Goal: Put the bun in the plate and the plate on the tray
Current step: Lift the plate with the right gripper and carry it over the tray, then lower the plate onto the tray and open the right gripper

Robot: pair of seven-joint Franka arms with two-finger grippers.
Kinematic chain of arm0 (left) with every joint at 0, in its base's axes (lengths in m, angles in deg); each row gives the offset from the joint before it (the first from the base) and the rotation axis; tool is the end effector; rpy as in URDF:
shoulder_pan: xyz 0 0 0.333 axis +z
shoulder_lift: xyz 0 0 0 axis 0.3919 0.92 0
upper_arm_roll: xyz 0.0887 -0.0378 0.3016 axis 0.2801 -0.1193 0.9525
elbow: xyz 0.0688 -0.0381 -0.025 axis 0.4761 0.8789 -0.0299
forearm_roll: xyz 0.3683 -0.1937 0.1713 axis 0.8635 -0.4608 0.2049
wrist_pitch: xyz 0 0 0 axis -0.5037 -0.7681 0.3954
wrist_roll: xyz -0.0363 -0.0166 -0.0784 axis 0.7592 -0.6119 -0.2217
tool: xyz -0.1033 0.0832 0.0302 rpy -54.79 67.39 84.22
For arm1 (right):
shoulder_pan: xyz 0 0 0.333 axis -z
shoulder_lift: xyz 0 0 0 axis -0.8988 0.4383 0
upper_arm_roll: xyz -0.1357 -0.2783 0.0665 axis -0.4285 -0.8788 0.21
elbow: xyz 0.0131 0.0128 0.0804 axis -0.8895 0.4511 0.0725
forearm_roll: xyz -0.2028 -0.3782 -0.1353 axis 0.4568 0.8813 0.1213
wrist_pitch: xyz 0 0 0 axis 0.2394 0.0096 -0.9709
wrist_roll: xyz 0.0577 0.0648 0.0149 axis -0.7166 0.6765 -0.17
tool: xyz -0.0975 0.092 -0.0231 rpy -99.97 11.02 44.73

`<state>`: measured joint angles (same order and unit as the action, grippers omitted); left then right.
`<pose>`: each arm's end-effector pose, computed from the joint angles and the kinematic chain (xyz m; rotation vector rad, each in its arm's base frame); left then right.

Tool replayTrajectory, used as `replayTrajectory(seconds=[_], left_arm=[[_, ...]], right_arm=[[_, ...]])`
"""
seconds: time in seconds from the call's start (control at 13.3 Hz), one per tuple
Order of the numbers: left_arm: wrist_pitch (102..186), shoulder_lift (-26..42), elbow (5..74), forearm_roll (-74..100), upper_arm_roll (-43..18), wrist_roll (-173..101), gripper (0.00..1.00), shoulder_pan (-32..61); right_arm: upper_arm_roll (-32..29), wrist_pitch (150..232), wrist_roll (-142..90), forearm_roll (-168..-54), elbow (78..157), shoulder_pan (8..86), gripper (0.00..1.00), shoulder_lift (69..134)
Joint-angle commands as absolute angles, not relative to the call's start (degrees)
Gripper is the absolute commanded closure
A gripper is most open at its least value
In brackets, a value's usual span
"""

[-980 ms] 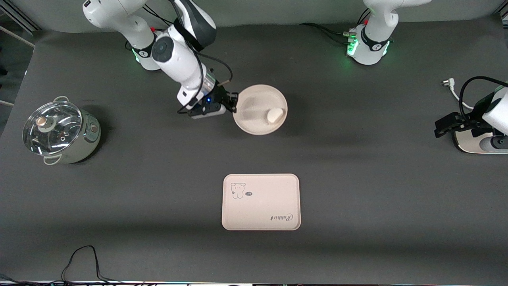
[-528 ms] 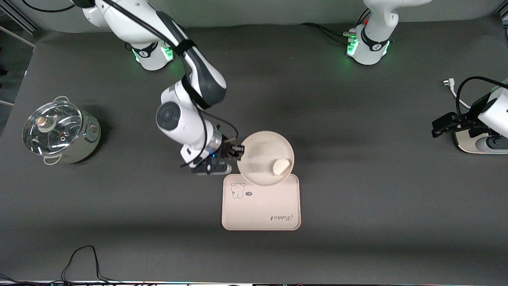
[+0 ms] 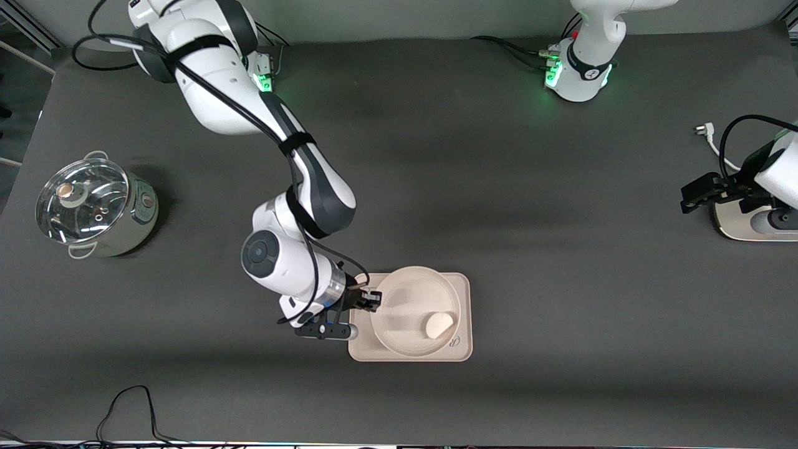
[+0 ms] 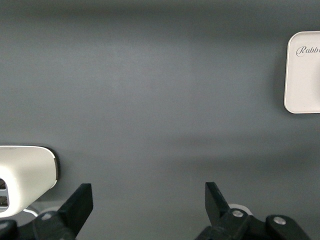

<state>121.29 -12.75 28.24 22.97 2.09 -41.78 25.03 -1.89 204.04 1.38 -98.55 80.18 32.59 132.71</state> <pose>0.6459 -0.0146 0.5598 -3.1317 0.0193 -0.0196 0.7531 0.4117 0.2207 -2.7840 0.1771 -0.1222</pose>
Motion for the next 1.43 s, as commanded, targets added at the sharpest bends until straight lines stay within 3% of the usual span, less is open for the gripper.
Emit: replayTrajectory(seconds=[0.0, 0.3, 0.38, 0.53, 0.6, 0.9, 1.13, 1.36], left_arm=[[121.3, -13.9, 29.1, 23.2, 2.3, -42.0, 0.0, 24.9], [121.0, -14.4, 28.9, 23.3, 2.5, -41.4, 0.0, 24.9], [121.2, -14.3, 28.9, 23.2, 2.5, -41.4, 0.0, 24.9], [120.9, -14.4, 28.7, 23.2, 2.6, -41.4, 0.0, 25.0], [120.4, -14.6, 28.7, 23.3, 2.6, -41.3, 0.0, 24.9], [119.8, -14.5, 28.8, 23.3, 3.1, -41.5, 0.0, 25.1], [118.9, -14.3, 28.7, 23.3, 3.2, -41.4, 0.0, 25.1], [118.1, -14.3, 28.7, 23.4, 3.2, -41.3, 0.0, 25.0]], right_arm=[[-1.2, 208.2, 1.5, -98.6, 75.9, 32.5, 1.0, 139.6], [-1.2, 208.9, 1.6, -98.6, 76.2, 32.3, 1.0, 141.4], [-1.2, 208.9, 1.7, -98.6, 76.4, 32.4, 0.94, 141.4], [-1.2, 208.9, 1.8, -98.7, 76.8, 32.5, 0.07, 141.2], [-1.2, 208.5, 1.8, -98.8, 76.8, 32.5, 0.0, 140.5], [-1.5, 198.9, 2.2, -98.4, 79.4, 32.9, 0.0, 130.4], [-1.8, 190.3, 3.3, -97.6, 89.1, 35.1, 0.0, 115.4], [-0.9, 178.2, 2.6, -89.5, 97.3, 41.8, 0.0, 99.6]])
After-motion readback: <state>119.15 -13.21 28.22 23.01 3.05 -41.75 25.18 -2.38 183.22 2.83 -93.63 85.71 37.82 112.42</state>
